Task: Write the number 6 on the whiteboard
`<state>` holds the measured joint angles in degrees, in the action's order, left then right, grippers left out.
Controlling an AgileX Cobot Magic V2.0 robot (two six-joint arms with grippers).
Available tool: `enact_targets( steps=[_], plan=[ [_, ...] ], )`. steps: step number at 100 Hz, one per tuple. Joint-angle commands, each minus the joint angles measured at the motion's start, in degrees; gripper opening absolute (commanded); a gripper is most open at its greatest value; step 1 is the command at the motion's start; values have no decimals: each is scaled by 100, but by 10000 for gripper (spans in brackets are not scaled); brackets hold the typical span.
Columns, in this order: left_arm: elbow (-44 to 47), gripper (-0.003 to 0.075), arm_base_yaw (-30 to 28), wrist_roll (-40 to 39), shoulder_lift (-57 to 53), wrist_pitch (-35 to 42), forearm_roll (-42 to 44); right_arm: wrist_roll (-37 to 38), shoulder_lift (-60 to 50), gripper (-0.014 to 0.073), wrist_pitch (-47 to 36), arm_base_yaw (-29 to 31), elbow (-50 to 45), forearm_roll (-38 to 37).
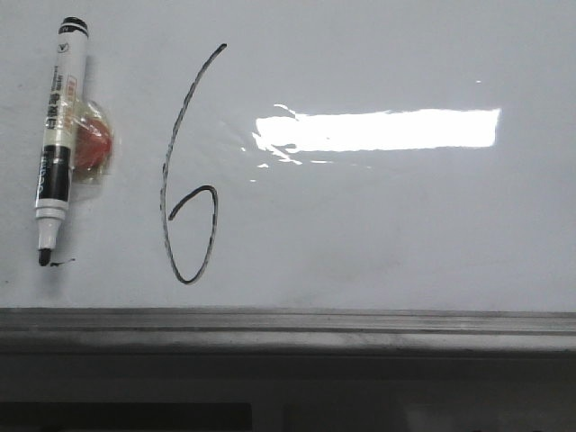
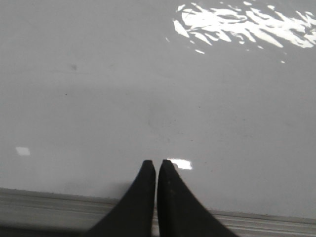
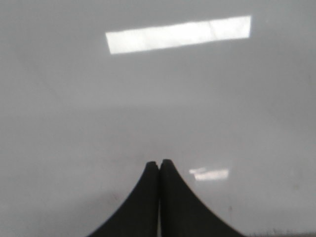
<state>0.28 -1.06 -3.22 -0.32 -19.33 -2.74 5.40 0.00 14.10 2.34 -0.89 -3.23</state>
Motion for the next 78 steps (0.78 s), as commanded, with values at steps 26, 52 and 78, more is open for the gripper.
enact_targets(
  steps=[26, 52, 78],
  plan=[
    [255, -19, 14, -48, -177, 231, 7, -99, -170, -64, 388, 79, -135, -74],
    [255, -19, 14, -48, -177, 231, 7, -99, -170, -64, 388, 79, -135, -74],
    [255, -19, 14, -48, -177, 231, 7, -99, -170, -64, 388, 79, -135, -74]
  ],
)
